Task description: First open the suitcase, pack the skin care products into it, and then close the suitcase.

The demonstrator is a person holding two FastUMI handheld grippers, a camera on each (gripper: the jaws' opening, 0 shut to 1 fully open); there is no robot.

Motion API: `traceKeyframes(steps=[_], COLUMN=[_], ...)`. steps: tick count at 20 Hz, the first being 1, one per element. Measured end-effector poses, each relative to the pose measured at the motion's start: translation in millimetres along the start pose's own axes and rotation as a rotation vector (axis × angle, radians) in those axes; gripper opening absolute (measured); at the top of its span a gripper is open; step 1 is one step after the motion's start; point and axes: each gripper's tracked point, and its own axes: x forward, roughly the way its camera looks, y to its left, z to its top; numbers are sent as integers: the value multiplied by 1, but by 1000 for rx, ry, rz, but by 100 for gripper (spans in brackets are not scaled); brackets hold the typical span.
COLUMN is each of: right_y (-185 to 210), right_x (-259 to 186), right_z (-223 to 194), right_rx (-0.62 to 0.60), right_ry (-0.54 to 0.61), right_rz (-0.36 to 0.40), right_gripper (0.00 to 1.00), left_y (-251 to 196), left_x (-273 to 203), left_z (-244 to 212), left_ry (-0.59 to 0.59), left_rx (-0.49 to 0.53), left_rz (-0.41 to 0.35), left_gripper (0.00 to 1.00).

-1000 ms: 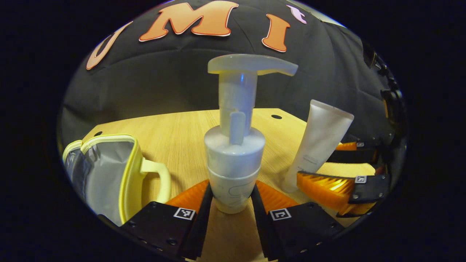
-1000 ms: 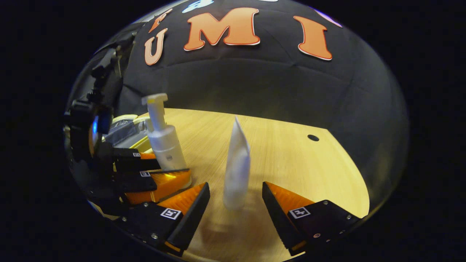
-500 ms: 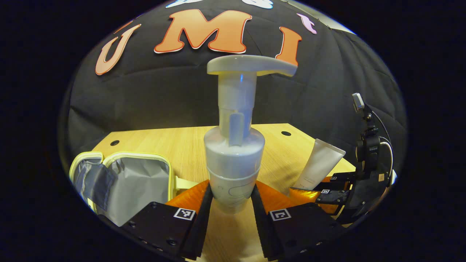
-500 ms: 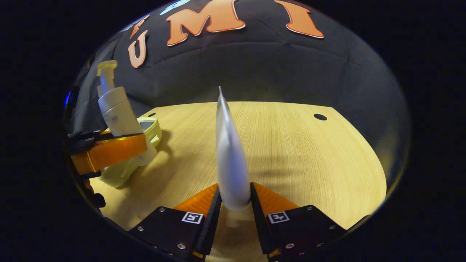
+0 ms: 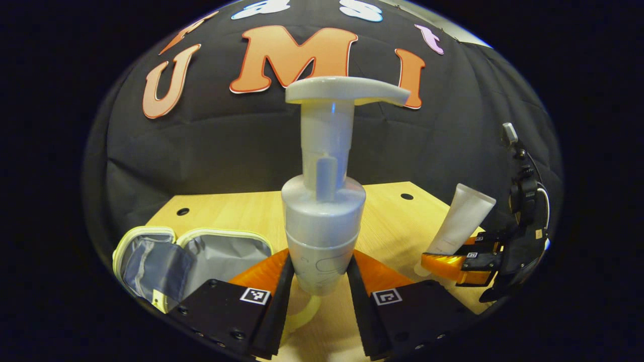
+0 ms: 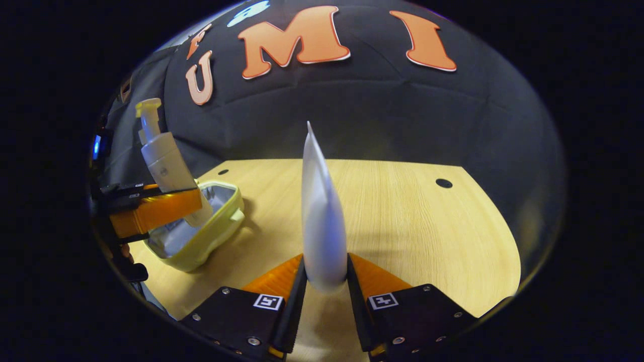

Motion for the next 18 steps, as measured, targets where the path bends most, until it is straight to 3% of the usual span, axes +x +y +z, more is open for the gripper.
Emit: traceKeyframes(steps=[7, 14, 18], right_y=[32, 60, 84], right_x=[-31, -56, -61], right_z=[58, 78, 83], right_rx=[-54, -140, -175], right_ry=[-82, -112, -118], right_rz=[78, 180, 211], right_gripper=[46, 46, 46], left_y=[38, 85, 112], left_x=[-40, -85, -100], left_z=[27, 39, 35], left_ry=[-18, -14, -1], left_rx=[-43, -76, -89], left_rz=[116, 225, 250], left_gripper=[59, 59, 59])
